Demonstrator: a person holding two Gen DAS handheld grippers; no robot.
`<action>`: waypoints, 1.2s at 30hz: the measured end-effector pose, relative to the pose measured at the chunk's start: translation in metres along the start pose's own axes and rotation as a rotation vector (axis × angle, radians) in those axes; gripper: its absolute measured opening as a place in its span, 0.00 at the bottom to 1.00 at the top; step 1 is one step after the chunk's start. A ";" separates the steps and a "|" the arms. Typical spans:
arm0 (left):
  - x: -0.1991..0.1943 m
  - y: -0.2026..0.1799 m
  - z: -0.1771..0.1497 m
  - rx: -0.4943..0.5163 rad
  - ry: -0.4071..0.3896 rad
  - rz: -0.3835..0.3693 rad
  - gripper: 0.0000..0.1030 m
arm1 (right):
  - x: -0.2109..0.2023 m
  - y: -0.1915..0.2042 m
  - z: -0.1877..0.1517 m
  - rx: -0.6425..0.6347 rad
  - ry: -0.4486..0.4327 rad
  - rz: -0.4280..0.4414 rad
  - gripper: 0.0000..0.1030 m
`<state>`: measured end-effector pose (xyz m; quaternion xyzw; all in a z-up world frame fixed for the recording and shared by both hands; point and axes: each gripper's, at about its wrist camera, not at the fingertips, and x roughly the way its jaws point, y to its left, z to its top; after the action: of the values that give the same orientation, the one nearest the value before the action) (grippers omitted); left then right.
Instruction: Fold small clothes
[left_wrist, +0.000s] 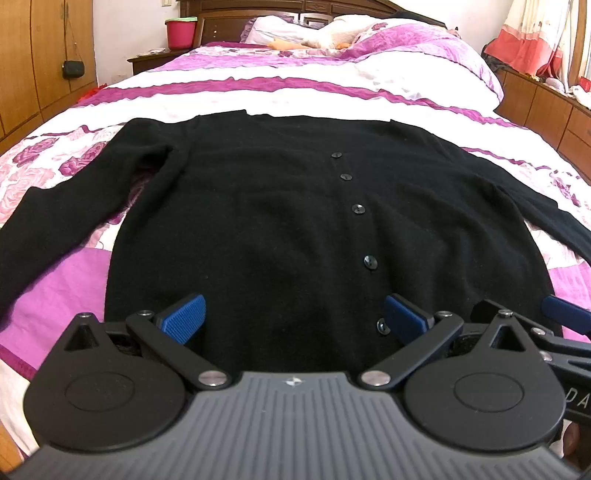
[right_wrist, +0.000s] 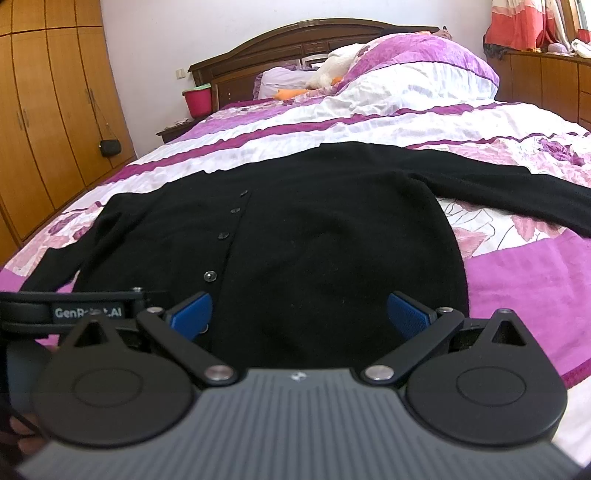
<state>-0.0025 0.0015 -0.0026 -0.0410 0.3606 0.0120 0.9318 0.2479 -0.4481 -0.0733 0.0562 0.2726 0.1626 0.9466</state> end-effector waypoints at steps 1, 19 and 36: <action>0.000 0.000 0.000 -0.001 -0.001 0.000 1.00 | 0.000 0.000 0.000 -0.001 0.000 0.000 1.00; -0.001 0.000 0.001 0.007 -0.001 0.006 1.00 | 0.001 0.000 0.000 0.001 0.005 0.002 1.00; -0.002 0.000 0.001 0.010 -0.004 0.012 1.00 | 0.001 0.000 -0.001 0.001 0.008 0.006 1.00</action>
<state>-0.0038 0.0017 -0.0003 -0.0343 0.3590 0.0161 0.9326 0.2483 -0.4475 -0.0746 0.0569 0.2762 0.1653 0.9451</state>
